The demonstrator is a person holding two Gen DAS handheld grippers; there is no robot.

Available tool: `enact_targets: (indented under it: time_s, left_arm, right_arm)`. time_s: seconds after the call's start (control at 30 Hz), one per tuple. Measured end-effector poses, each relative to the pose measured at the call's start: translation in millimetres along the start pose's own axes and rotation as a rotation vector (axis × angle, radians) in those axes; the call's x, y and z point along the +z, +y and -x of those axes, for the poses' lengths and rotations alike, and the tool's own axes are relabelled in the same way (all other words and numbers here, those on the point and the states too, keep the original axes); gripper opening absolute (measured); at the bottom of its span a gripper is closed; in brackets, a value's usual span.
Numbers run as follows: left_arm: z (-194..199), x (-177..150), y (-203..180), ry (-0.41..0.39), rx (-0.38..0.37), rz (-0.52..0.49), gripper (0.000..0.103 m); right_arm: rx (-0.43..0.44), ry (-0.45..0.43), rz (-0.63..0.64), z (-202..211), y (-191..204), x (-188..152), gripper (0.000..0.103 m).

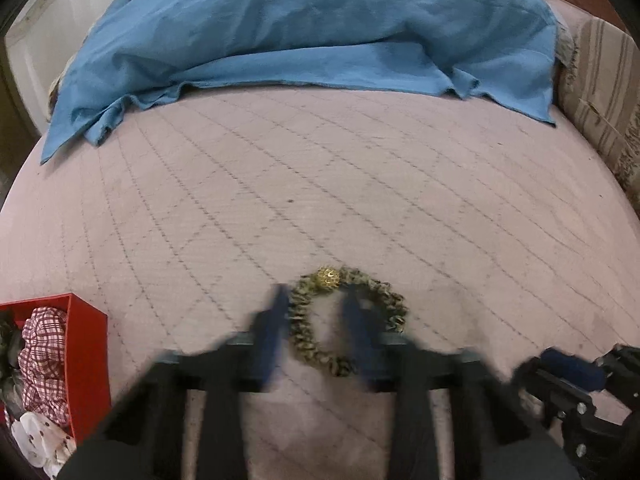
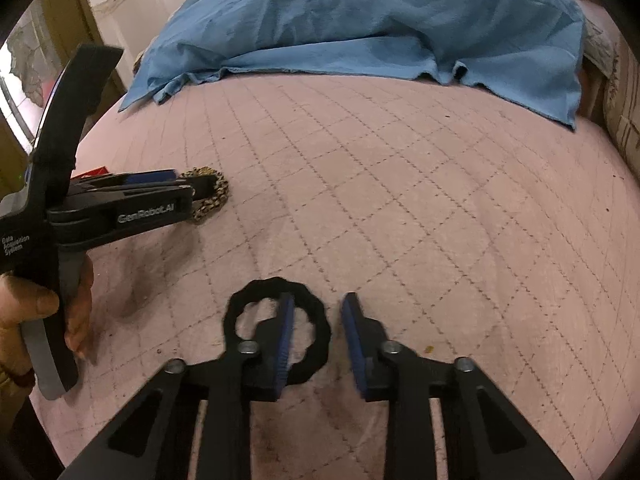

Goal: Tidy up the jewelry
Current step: 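Grasp the gold beaded bracelet with the left tool while the right tool grasps the black hair tie, then lift the gold bracelet and black hair tie off the bed with both tools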

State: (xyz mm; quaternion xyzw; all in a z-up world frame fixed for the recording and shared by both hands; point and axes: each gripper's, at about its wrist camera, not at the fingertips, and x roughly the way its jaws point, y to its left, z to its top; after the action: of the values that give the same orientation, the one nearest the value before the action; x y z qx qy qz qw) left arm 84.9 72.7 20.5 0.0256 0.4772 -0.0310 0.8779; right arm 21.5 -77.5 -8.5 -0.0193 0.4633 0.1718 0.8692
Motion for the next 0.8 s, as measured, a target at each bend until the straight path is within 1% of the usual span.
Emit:
enact_targets:
  time_s: [0.03,0.07,0.23,0.5,0.8]
  left_arm:
    - [1.8,0.6,-2.5,0.008,-0.008,-0.001,0.006]
    - [3.6,1.1,-3.7,0.010,-0.016,0.004,0.006]
    - [22.3,-1.2,-5.5,0.001,-0.044,0.020,0.006]
    - [75.3,-9.2,-11.3,-0.047,-0.105,0.030,0.006]
    - [127.9,-27.5,-8.2,-0.105,-0.127,0.055,0.006]
  right_arm:
    - [0.014,0.001,-0.005,0.5,0.0,-0.1,0.009]
    - [0.022,0.000,-0.011,1.0,-0.5,-0.3,0.008]
    - [0.072,-0.014,-0.065,7.3,-5.1,-0.8,0.008]
    - [0.086,-0.062,-0.077,25.9,0.4,-0.2,0.008]
    - [0.097,-0.102,-0.082,47.3,4.8,-3.0,0.008]
